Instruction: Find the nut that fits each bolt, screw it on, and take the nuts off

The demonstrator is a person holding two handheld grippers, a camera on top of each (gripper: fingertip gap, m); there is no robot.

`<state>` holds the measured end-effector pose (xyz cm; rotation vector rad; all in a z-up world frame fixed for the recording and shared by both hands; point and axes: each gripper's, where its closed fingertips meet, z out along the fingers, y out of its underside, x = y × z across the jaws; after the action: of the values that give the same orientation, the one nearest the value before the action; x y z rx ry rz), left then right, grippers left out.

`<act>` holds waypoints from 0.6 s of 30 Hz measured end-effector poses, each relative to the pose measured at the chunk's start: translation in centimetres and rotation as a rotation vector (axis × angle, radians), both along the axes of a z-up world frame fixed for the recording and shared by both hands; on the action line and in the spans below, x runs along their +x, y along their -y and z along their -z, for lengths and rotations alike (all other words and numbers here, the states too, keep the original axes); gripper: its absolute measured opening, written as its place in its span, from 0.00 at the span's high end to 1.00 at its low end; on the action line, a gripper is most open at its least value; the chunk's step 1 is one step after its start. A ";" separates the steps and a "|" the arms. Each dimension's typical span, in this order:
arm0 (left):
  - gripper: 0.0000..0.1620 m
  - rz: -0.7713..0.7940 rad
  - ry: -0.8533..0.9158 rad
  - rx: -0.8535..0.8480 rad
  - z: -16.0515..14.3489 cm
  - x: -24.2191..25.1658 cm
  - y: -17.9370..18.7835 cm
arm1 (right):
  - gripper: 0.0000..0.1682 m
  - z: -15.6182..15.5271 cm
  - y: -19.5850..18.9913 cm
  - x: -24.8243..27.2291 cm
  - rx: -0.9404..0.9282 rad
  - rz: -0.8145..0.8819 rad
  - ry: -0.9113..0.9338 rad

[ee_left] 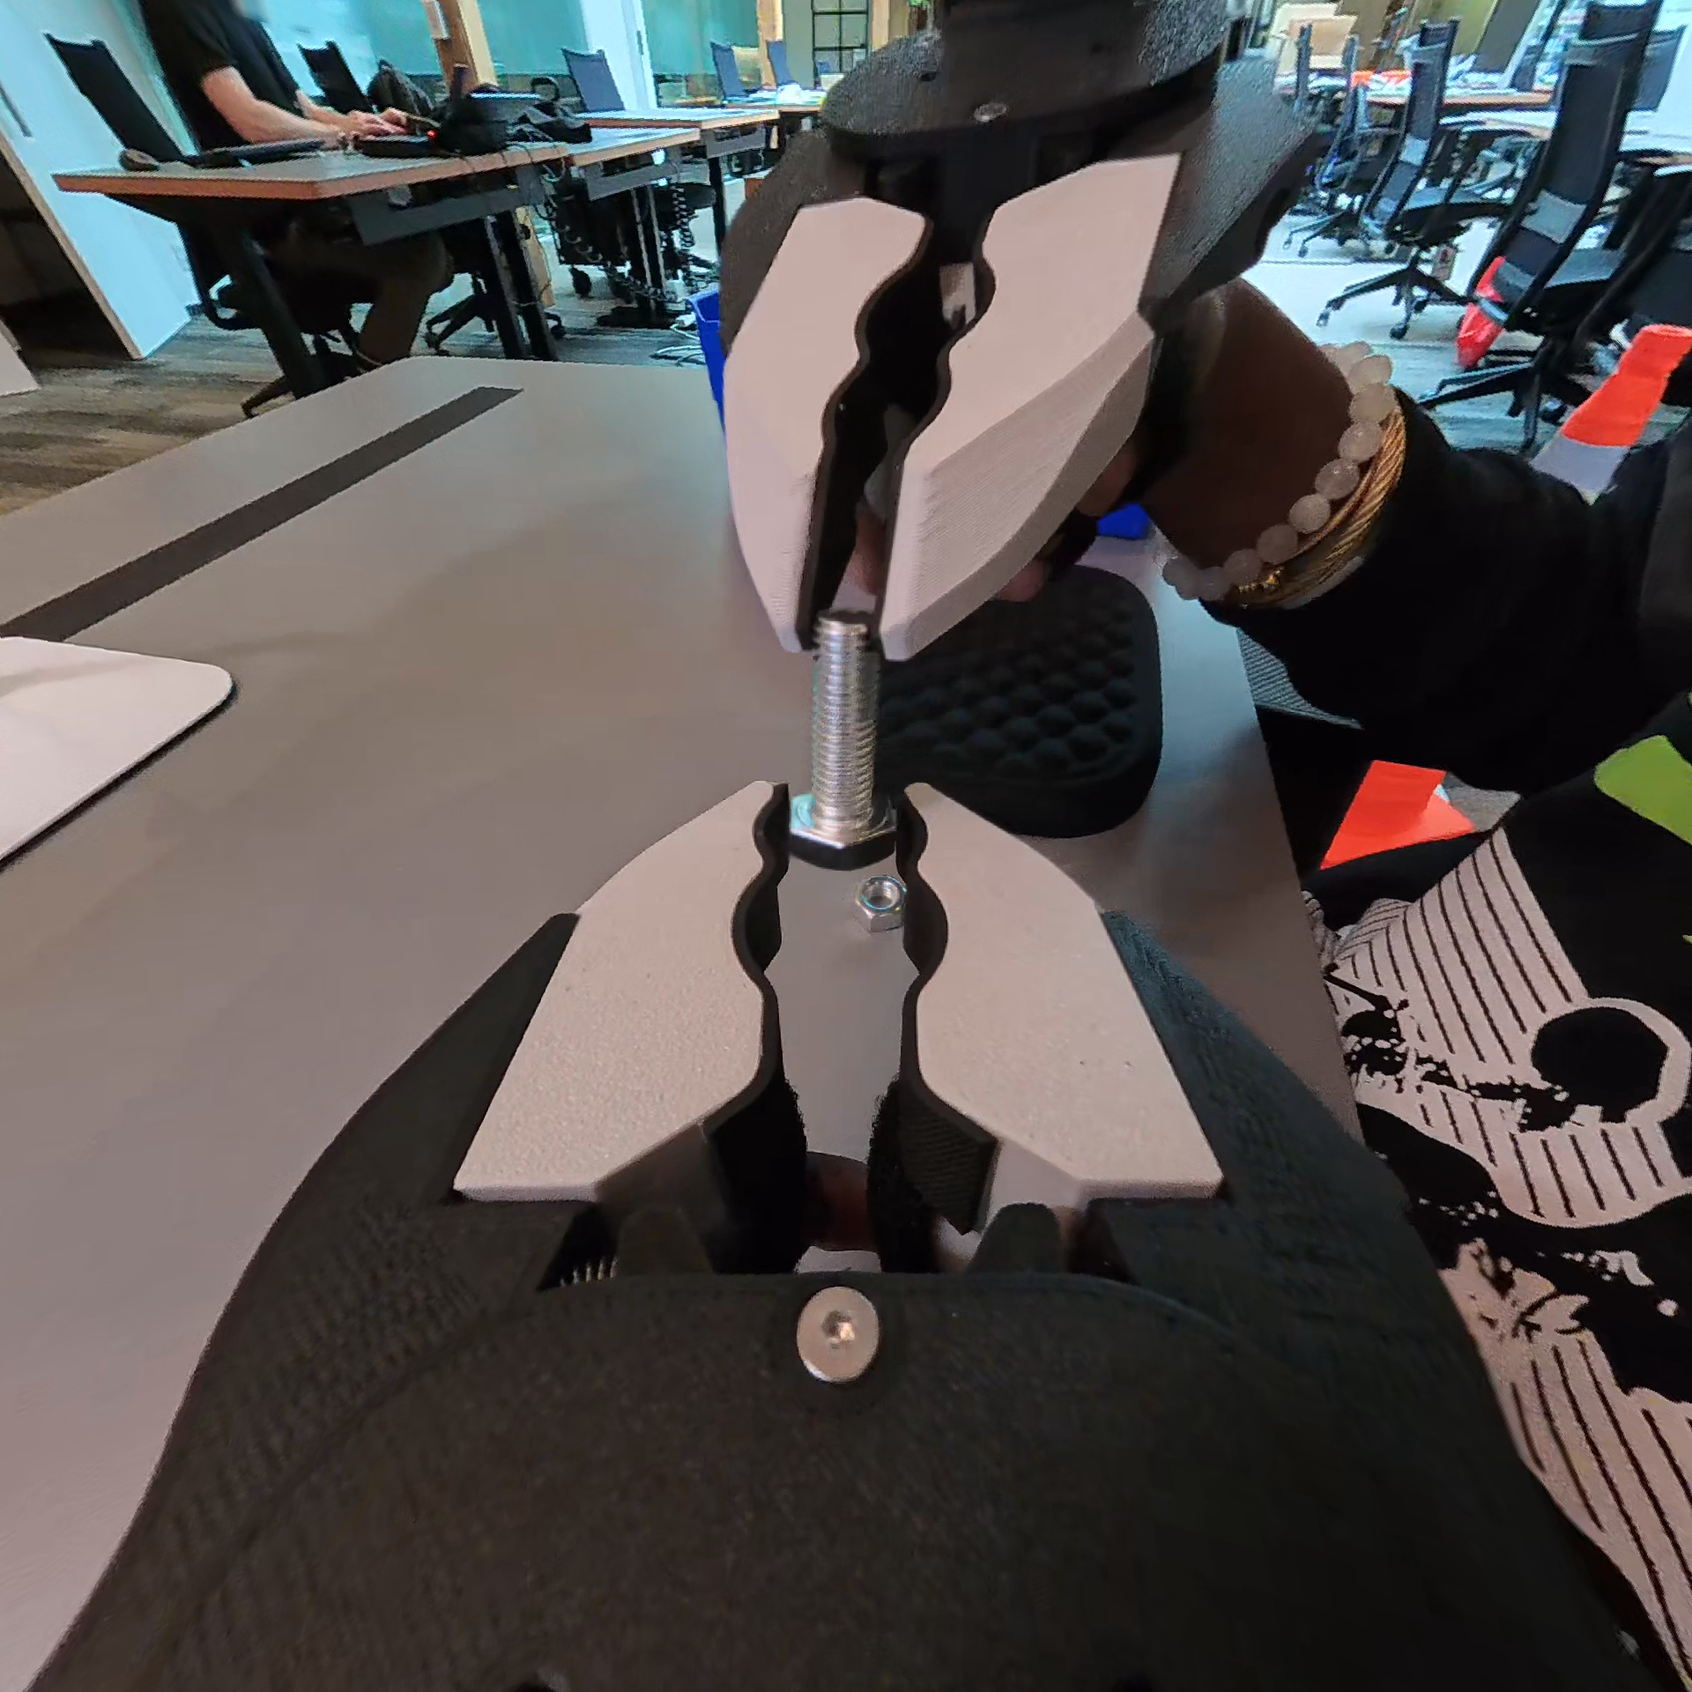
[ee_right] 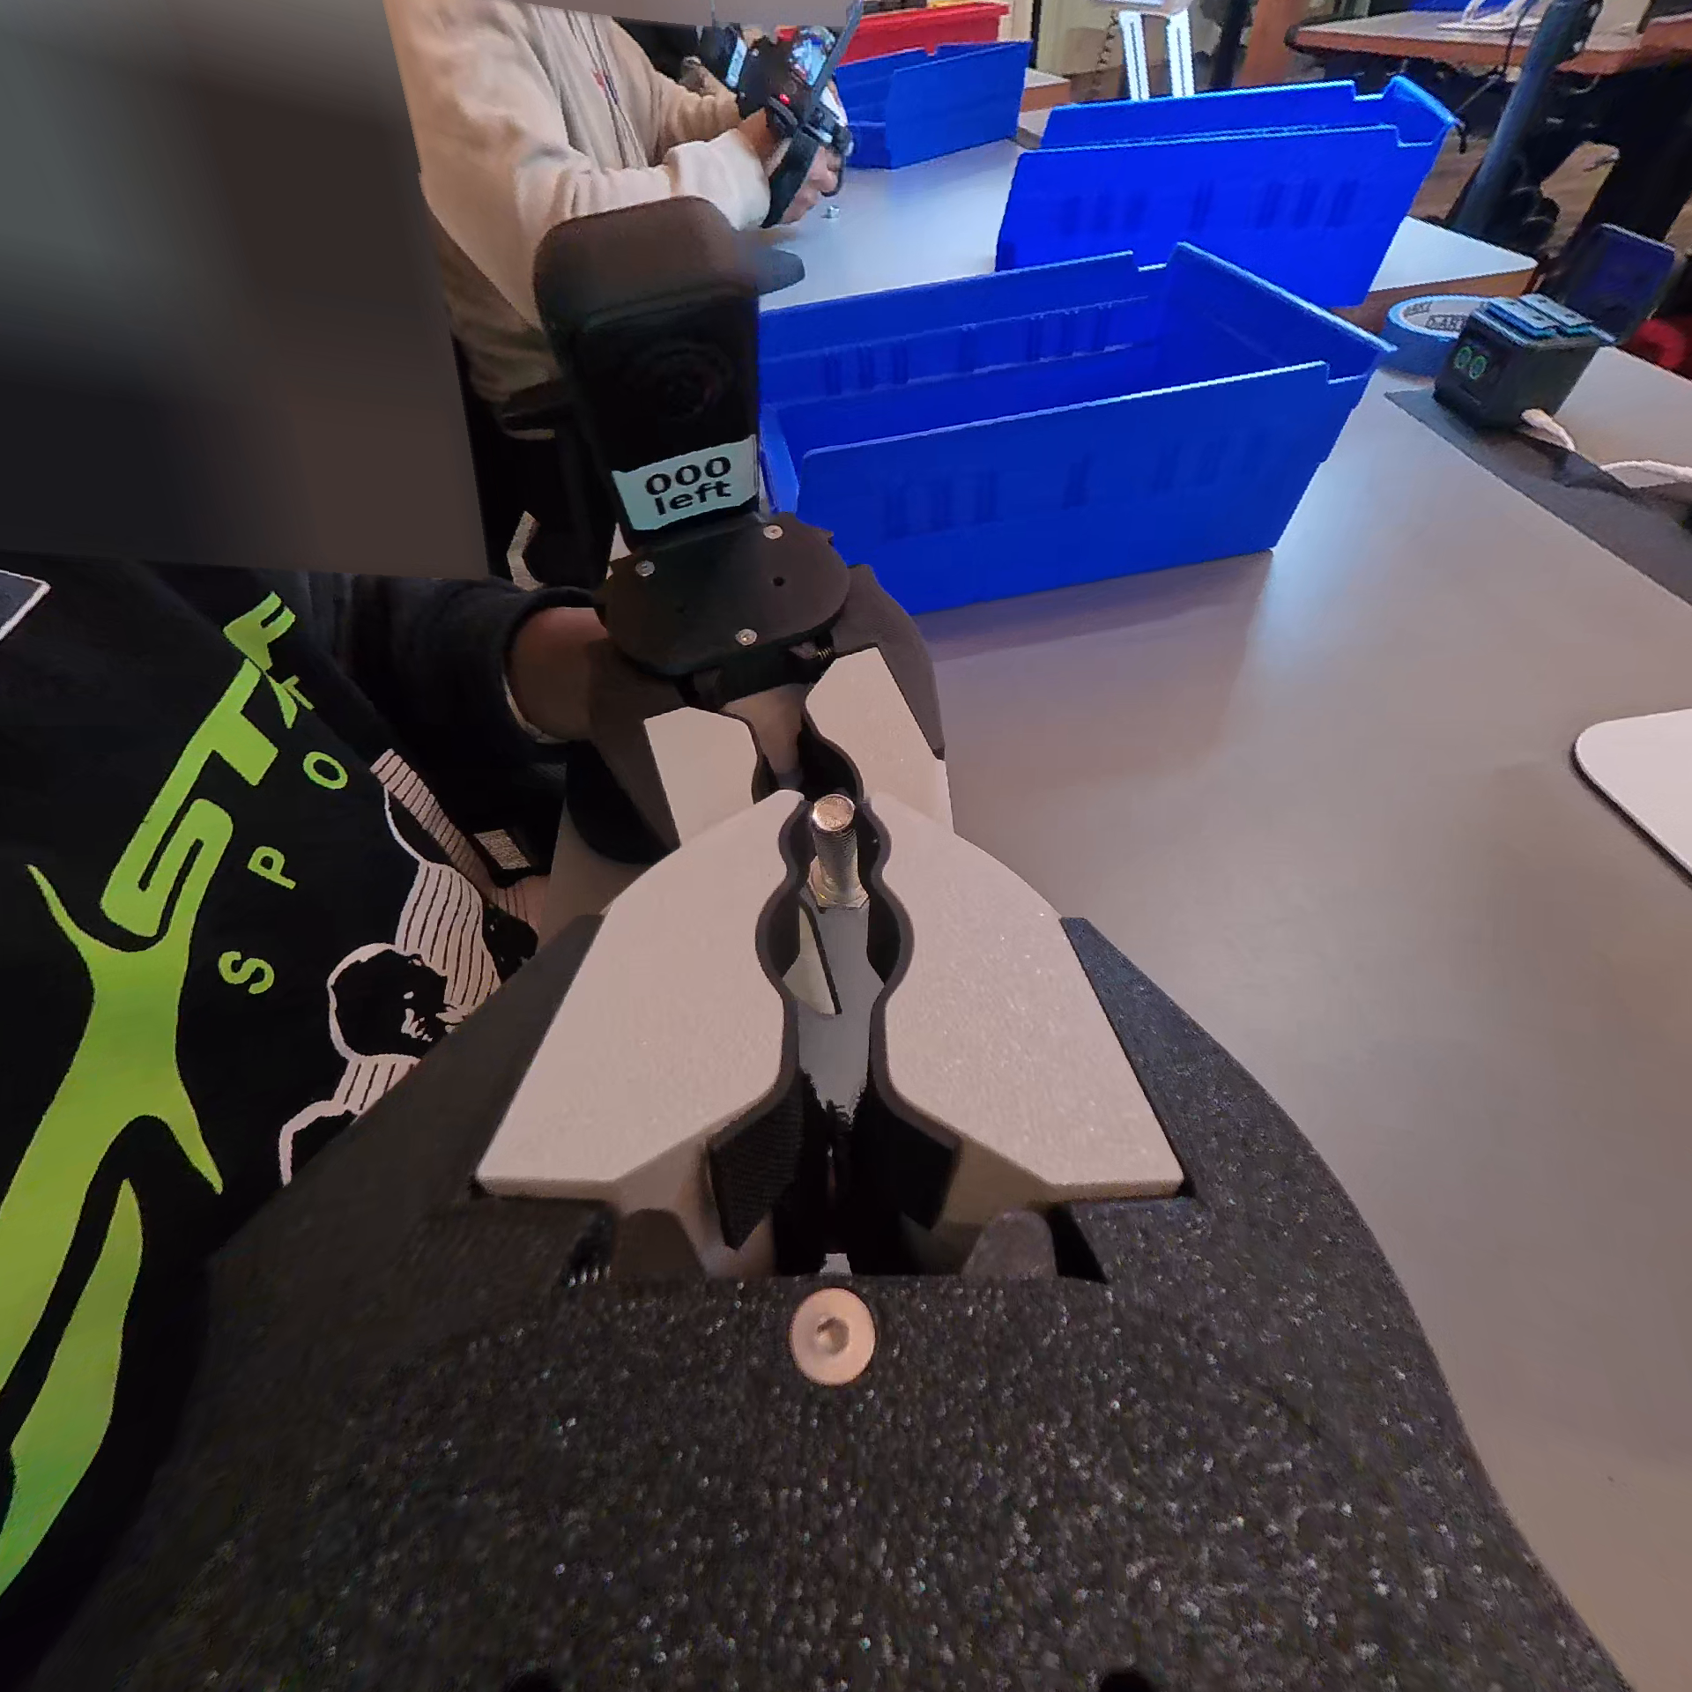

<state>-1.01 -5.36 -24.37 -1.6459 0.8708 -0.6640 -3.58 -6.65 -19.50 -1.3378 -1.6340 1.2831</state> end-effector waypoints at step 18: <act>0.91 -0.082 0.055 -0.060 -0.3 -1.7 -1.0 | 0.84 1.9 -1.0 2.2 0.024 0.005 0.131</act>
<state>-2.71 -4.38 -24.11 -1.6996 0.7463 -0.6810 -1.40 -5.67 -21.38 -1.4367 -1.7278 1.1909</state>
